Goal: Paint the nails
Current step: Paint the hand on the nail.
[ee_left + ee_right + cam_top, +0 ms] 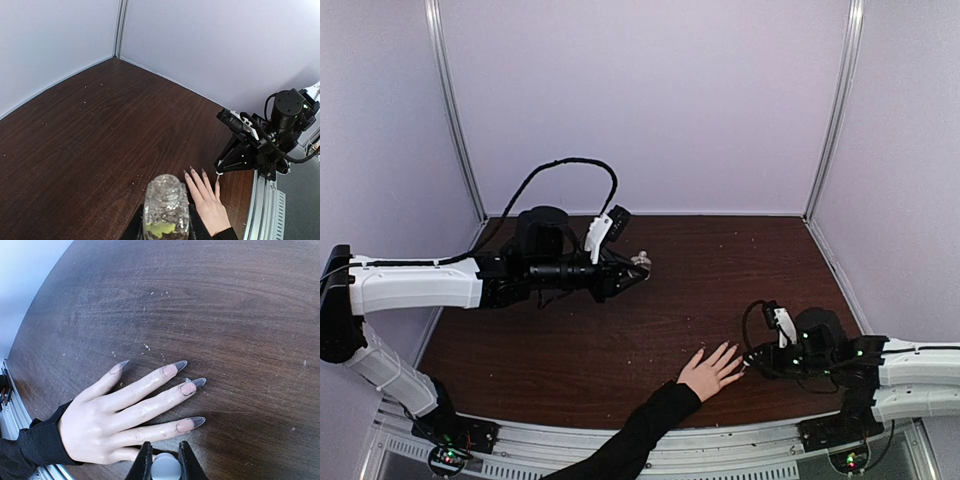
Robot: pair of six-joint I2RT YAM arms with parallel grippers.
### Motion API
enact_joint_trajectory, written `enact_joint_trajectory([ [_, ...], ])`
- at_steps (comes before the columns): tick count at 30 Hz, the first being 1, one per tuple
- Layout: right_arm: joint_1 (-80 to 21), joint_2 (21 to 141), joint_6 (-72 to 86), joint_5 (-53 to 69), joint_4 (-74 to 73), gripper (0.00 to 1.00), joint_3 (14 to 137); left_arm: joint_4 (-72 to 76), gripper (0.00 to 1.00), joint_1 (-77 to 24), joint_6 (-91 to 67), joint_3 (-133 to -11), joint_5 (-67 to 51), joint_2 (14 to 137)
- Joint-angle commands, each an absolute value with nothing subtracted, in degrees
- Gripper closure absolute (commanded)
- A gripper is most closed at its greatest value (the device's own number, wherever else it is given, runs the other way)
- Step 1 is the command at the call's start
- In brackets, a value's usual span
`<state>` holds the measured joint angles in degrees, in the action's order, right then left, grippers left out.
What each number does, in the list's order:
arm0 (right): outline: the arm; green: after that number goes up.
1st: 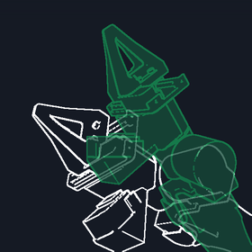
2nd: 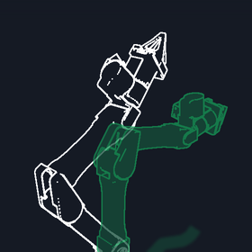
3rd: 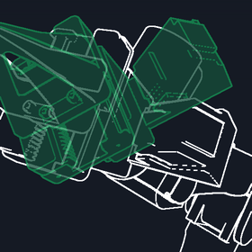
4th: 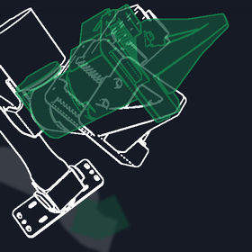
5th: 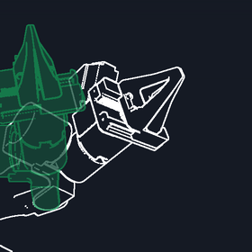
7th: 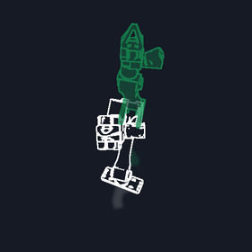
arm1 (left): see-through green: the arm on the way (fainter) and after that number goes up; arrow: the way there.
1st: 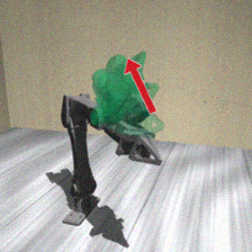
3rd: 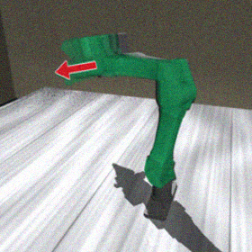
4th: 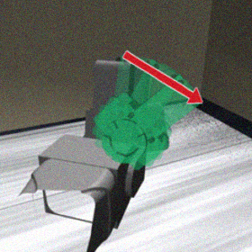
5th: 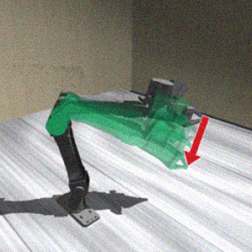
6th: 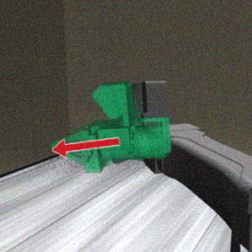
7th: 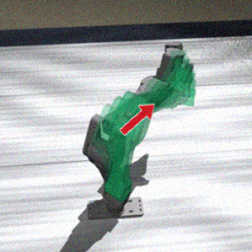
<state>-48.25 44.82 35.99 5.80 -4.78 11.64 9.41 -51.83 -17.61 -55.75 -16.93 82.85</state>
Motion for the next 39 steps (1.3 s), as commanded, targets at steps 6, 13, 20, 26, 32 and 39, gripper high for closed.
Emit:
enact_joint_trajectory([
  [6, -49.1, 46.2, 35.8, 5.7, -2.6, 1.00, 11.4, 13.0, 1.00, -51.5, -17.6, -56.1, -17.5, 82.4],
  [13, -49.2, 45.4, 36.0, 4.6, -4.7, 1.00, 11.7, 13.0, 1.00, -51.5, -17.7, -56.0, -17.4, 82.4],
  [20, -49.2, 43.1, 36.3, 2.9, -8.1, 1.00, 11.8, 13.1, 1.00, -51.5, -17.7, -56.2, -17.5, 82.6],
  [26, -49.2, 43.1, 36.5, 2.6, -8.8, 1.00, 11.8, 13.1, 1.00, -51.5, -17.7, -56.4, -17.6, 82.9],
  [32, -49.2, 43.2, 36.9, 1.6, -9.8, 1.00, 11.9, 13.0, 1.00, -51.5, -17.7, -56.4, -17.7, 82.9],
  [39, -49.2, 41.1, 37.4, 0.3, -11.3, 1.00, 11.8, 13.1, 1.00, -51.5, -17.6, -56.6, -17.7, 83.0],
])
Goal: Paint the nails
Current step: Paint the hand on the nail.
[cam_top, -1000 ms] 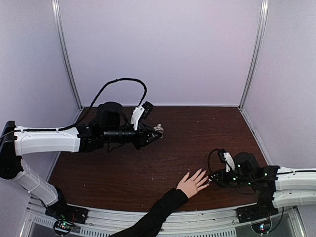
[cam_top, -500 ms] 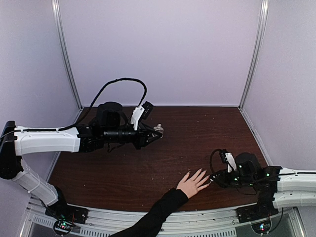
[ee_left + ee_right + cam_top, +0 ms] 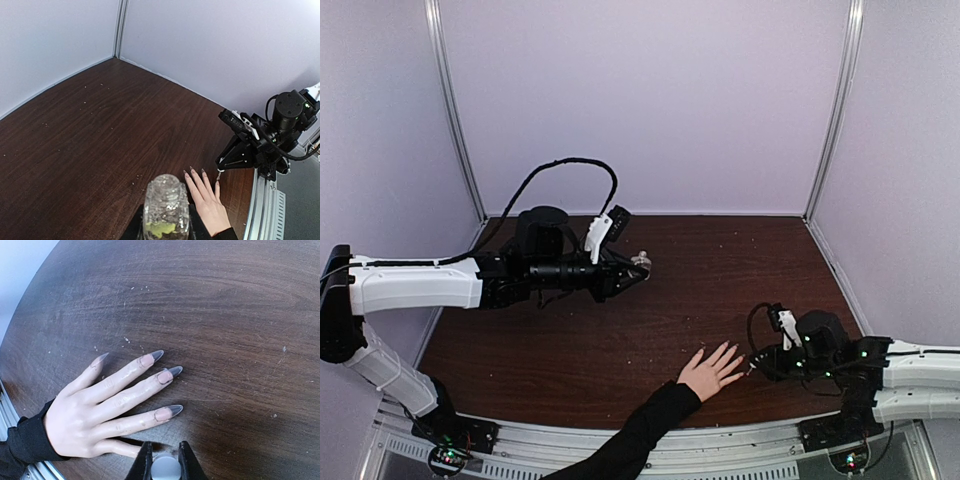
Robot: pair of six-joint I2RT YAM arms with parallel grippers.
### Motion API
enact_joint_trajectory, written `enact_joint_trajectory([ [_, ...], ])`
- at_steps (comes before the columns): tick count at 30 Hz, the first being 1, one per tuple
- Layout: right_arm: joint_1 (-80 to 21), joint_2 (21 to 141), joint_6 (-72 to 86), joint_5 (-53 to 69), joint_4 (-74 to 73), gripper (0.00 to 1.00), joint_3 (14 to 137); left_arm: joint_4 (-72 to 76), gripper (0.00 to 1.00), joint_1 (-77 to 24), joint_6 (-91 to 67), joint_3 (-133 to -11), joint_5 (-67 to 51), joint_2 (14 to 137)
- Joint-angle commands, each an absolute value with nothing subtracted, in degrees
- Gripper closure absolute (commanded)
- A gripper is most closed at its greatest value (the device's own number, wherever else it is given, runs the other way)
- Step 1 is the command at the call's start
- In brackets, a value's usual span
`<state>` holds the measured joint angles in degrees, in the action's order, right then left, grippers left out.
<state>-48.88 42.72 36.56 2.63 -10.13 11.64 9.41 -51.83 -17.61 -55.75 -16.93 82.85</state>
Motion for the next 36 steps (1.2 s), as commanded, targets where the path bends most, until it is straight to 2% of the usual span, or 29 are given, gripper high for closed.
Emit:
enact_joint_trajectory([
  [1, -49.3, 40.7, 37.5, 0.3, -11.5, 1.00, 11.8, 13.2, 1.00, -51.5, -17.6, -56.5, -17.7, 83.0],
  [9, -49.2, 36.8, 36.6, 2.4, -9.1, 1.00, 10.4, 13.2, 1.00, -51.5, -17.7, -56.4, -17.8, 82.9],
  [18, -49.6, 43.3, 35.6, 6.4, -1.6, 1.00, 10.2, 13.0, 1.00, -51.5, -17.6, -56.5, -17.9, 82.8],
  [36, -50.0, 43.9, 36.0, 3.2, -6.3, 1.00, 11.4, 13.5, 1.00, -51.5, -17.6, -55.9, -17.5, 82.5],
])
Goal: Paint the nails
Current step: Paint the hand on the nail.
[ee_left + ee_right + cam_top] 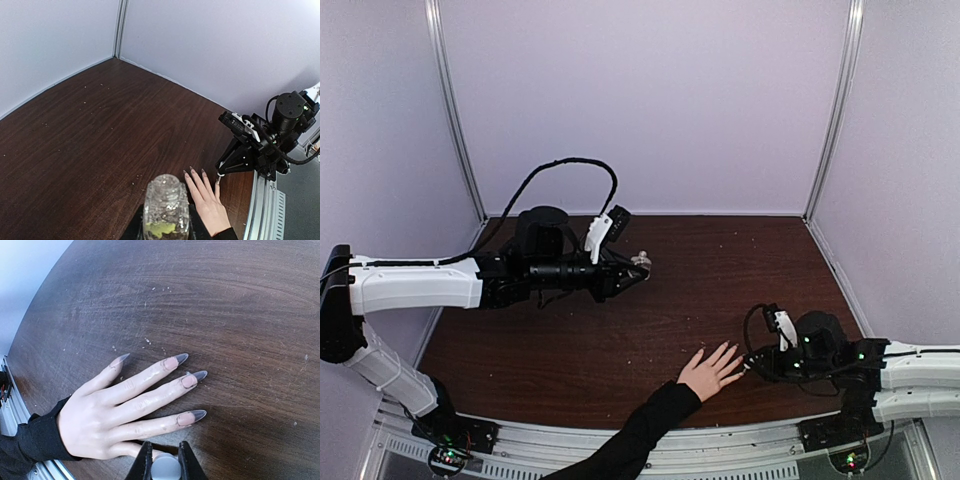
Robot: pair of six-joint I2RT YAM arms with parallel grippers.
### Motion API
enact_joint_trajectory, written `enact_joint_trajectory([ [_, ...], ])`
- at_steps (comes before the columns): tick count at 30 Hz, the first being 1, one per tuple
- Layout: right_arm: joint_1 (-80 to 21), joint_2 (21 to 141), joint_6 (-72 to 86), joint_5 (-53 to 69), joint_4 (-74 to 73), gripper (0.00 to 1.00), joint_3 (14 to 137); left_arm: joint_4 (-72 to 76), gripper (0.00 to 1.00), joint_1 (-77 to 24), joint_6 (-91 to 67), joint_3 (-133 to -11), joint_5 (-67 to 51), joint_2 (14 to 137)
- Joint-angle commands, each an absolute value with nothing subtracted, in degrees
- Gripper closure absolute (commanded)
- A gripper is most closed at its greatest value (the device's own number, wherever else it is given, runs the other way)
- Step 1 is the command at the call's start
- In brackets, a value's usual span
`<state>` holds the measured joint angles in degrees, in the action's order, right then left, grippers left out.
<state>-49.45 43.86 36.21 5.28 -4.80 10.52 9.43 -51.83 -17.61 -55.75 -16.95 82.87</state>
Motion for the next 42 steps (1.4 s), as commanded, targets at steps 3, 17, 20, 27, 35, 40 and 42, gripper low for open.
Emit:
enact_joint_trajectory([
  [3, -50.1, 43.8, 36.2, 2.5, -7.2, 1.00, 11.7, 13.5, 1.00, -51.5, -17.7, -55.9, -17.5, 82.6],
  [17, -50.1, 39.4, 37.5, -1.6, -10.9, 1.00, 11.0, 13.6, 1.00, -51.5, -17.7, -55.7, -17.6, 82.5],
  [20, -50.1, 37.4, 37.9, -2.5, -12.4, 1.00, 10.8, 13.6, 1.00, -51.5, -17.7, -55.6, -17.4, 82.4],
  [27, -50.1, 35.4, 36.6, 1.2, -8.3, 1.00, 9.4, 13.7, 1.00, -51.5, -17.7, -55.7, -17.6, 82.6],
  [35, -50.3, 40.6, 35.6, 3.8, -4.0, 1.00, 9.8, 13.4, 1.00, -51.5, -17.5, -55.6, -17.5, 82.4],
  [40, -50.5, 43.0, 35.4, 4.3, -2.3, 1.00, 10.2, 13.3, 1.00, -51.5, -17.5, -55.5, -17.3, 82.2],
  [42, -50.5, 43.1, 35.4, 4.2, -2.4, 1.00, 10.2, 13.3, 1.00, -51.5, -17.5, -55.4, -17.3, 82.2],
])
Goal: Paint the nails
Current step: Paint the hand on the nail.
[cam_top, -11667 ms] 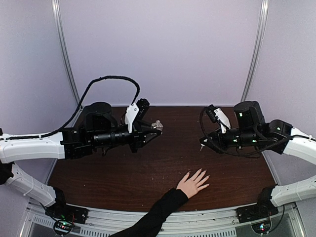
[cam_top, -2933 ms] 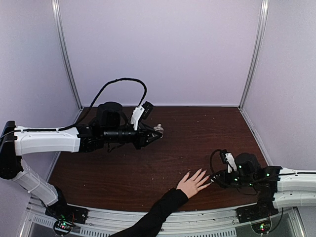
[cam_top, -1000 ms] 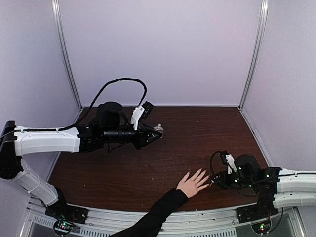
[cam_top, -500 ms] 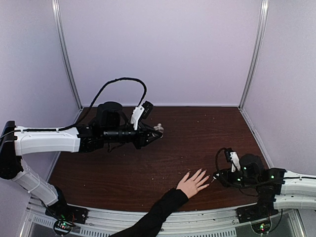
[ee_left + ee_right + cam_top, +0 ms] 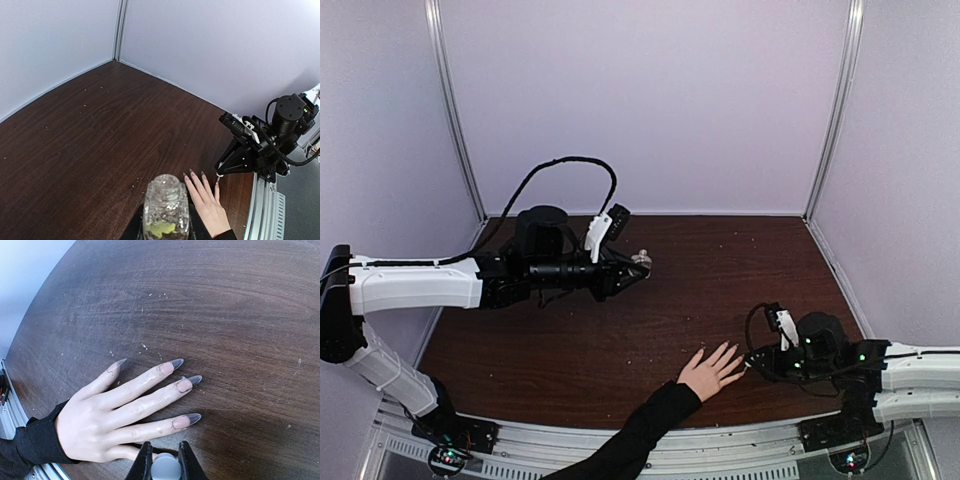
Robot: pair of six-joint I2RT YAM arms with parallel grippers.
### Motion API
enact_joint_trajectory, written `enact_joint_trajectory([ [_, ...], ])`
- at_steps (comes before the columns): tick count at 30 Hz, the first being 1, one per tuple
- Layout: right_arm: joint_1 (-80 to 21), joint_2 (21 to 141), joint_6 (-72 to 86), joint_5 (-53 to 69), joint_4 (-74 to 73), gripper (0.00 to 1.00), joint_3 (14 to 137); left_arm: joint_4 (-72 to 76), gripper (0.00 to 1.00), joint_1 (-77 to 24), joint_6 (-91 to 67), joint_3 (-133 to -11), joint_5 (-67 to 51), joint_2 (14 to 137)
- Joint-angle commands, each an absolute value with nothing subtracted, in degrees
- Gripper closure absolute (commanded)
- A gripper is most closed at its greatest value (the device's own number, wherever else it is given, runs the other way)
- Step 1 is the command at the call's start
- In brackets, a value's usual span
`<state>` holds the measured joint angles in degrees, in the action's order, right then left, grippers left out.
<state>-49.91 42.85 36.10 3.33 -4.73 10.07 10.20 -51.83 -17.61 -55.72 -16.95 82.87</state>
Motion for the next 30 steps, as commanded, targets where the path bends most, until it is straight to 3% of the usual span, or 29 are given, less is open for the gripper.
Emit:
enact_joint_trajectory([
  [1, -50.5, 43.0, 35.5, 4.1, -2.5, 1.00, 10.1, 13.3, 1.00, -51.5, -17.5, -55.4, -17.2, 82.2],
  [17, -50.7, 45.7, 35.6, 4.3, -1.2, 1.00, 10.5, 13.3, 1.00, -51.5, -17.4, -55.3, -17.2, 82.0],
  [30, -50.7, 39.8, 37.6, -1.5, -7.9, 1.00, 10.1, 13.3, 1.00, -51.5, -17.4, -55.8, -17.4, 82.3],
])
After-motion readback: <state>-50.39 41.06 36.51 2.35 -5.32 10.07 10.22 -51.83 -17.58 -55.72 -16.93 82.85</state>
